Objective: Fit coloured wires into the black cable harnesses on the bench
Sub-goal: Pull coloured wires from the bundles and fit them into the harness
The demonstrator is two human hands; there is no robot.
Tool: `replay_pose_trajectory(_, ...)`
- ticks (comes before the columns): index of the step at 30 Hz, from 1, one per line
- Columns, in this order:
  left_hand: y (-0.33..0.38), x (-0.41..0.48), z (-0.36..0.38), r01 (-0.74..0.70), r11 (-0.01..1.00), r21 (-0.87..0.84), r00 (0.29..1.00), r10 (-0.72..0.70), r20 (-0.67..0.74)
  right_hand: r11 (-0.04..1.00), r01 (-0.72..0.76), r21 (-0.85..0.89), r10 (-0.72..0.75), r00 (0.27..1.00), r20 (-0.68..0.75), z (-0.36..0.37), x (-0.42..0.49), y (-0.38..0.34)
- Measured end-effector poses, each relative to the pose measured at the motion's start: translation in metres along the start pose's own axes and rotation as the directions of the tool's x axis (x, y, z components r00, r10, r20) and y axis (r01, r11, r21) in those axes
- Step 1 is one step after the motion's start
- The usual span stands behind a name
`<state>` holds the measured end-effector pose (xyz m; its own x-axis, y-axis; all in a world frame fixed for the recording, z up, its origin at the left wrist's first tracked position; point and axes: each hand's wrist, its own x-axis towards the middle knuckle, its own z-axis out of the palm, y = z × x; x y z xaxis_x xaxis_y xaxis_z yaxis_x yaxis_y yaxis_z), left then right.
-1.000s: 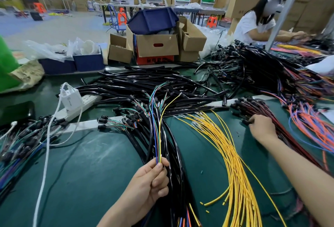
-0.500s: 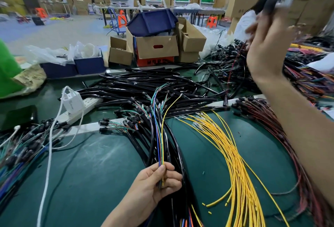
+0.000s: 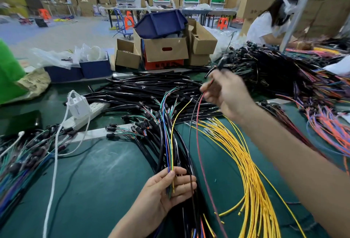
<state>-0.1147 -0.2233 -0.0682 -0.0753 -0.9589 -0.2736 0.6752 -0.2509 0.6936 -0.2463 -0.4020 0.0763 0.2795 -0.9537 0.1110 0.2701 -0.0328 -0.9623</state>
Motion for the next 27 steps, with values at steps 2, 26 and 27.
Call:
replay_pose_trajectory(2, 0.001, -0.001, 0.000, 0.017, 1.000, 0.003, 1.000, -0.017, 0.024, 0.992, -0.079, -0.094, 0.083, 0.995, 0.046, 0.000, -0.002, 0.026)
replay_pose_trajectory(26, 0.006, -0.003, 0.004, 0.033, 0.995, -0.099, 0.999, -0.034, -0.006, 0.906, -0.362, -0.219, 0.334, 0.930, -0.153, 0.004, 0.129, 0.083)
replay_pose_trajectory(27, 0.006, -0.003, 0.005, 0.039, 0.995, -0.096, 0.999, -0.039, -0.001, 0.885, -0.373, -0.280, 0.340, 0.927, -0.159, -0.003, 0.125, 0.091)
